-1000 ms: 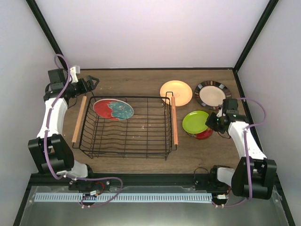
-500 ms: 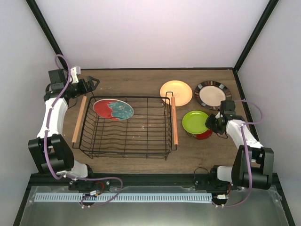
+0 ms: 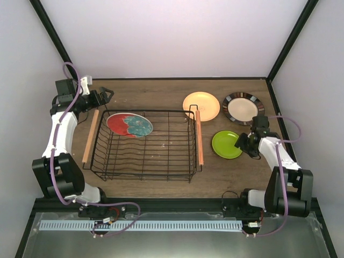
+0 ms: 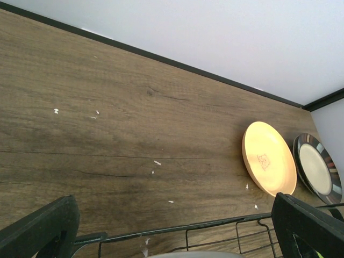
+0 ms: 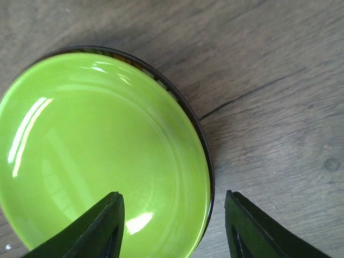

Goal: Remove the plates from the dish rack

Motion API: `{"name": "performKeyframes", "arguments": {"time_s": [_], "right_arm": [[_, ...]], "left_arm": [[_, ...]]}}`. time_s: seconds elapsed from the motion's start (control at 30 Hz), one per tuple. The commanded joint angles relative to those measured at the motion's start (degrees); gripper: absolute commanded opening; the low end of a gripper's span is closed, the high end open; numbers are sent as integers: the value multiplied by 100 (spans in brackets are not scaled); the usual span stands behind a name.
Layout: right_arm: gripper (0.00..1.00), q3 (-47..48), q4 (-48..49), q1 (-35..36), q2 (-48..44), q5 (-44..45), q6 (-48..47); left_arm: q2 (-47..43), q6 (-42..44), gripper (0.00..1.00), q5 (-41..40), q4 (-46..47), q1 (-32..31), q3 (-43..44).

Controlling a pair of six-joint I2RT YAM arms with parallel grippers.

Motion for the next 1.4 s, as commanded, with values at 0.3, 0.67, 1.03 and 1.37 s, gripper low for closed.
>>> {"name": "performKeyframes", "arguments": {"time_s": [0.3,0.67,1.03,1.37], "right_arm": [[56,4062,1111,1237,-13,-1040,-957],[66,5868,1838,4892,2774,-1152,-4217],[67,5689,2084,5359,3378,-1698,-4548],[66,6271,1911,5604,4227,-1649,-4806]], "left_arm": [[42,61,100,85,96,-20,59],[-91,-18,100,31,160,-41,85],[-127,31,100,-23,204,-36,-28],[-34,6,100,-22,272,-36,-12]]}}
